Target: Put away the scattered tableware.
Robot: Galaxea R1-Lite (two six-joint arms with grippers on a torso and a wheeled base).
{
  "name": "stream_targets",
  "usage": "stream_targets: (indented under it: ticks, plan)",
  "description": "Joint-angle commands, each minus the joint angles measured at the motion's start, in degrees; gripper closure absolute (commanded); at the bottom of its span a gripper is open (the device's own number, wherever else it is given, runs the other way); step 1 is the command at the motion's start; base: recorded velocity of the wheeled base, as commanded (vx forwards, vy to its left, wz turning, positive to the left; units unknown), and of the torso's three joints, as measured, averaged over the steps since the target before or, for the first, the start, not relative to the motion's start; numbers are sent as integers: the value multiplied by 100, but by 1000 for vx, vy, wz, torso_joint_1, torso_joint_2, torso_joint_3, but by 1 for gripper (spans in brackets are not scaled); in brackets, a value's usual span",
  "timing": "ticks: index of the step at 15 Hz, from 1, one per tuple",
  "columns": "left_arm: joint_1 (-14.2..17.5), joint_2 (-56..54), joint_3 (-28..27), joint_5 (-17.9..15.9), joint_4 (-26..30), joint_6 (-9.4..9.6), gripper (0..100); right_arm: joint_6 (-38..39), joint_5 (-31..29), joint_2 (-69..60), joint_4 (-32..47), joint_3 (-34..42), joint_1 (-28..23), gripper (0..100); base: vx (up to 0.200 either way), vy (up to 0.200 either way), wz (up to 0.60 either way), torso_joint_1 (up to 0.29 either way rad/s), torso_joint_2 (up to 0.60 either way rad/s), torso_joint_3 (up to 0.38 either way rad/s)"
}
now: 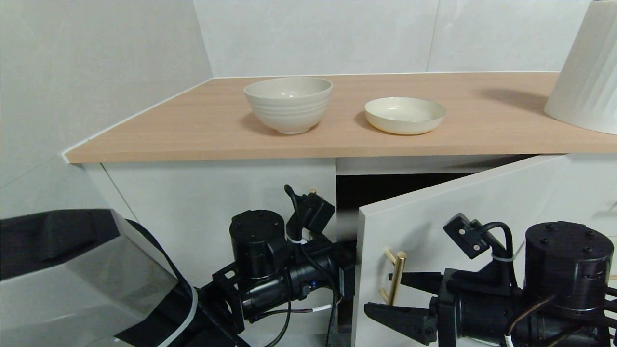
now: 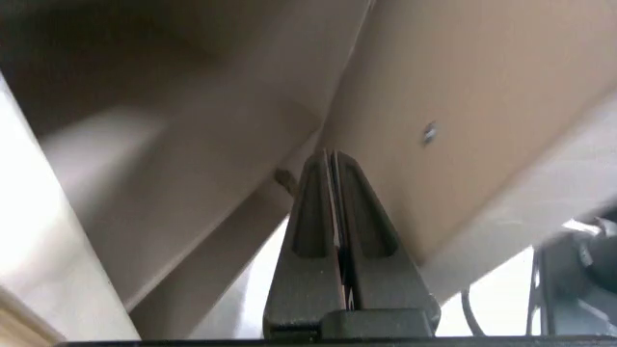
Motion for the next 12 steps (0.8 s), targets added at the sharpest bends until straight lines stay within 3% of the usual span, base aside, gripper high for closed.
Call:
stream_targets:
  ticks: [1,12]
  plan:
    - [-32,51,-40,-17,-2,-1,100,-14,-29,-255,-13,149,-275,0,0,0,0,0,0,0]
    - [-102,-143,31,36,42,-72,100,-5,-38,-1485,31,984,-416,0,0,0,0,0,0,0]
